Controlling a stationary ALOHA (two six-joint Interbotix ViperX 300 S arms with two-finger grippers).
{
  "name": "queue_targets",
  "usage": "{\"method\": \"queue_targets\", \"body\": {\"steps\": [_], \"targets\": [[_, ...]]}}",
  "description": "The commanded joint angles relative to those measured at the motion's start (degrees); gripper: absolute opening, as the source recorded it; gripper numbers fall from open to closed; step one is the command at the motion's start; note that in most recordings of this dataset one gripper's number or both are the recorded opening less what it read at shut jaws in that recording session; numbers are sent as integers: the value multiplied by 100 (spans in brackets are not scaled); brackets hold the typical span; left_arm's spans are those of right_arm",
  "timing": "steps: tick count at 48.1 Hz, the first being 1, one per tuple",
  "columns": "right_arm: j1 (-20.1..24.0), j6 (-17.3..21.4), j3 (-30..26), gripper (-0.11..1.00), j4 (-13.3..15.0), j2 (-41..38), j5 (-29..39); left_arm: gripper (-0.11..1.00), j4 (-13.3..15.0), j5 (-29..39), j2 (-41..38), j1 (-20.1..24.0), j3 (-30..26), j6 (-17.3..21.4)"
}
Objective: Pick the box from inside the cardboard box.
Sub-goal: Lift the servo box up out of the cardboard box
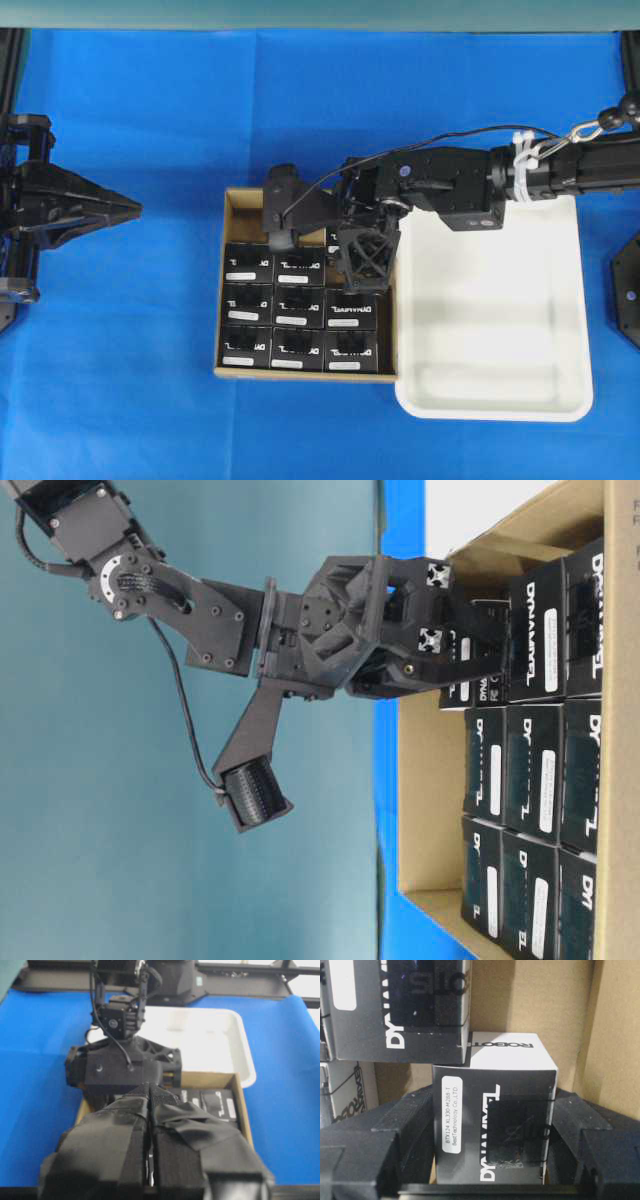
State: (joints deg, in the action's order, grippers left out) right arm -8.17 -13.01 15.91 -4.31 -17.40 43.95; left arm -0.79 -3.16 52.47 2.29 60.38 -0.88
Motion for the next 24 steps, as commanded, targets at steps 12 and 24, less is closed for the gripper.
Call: {"method": "queue_targets", "body": {"steps": [12, 24], "targets": [[-202, 18, -791, 62, -26, 721, 1292, -2, -9, -53, -18, 9, -141, -9], [-510, -26, -1230, 62, -26, 1441, 2118, -2, -18, -18, 53, -9, -149, -9]]}}
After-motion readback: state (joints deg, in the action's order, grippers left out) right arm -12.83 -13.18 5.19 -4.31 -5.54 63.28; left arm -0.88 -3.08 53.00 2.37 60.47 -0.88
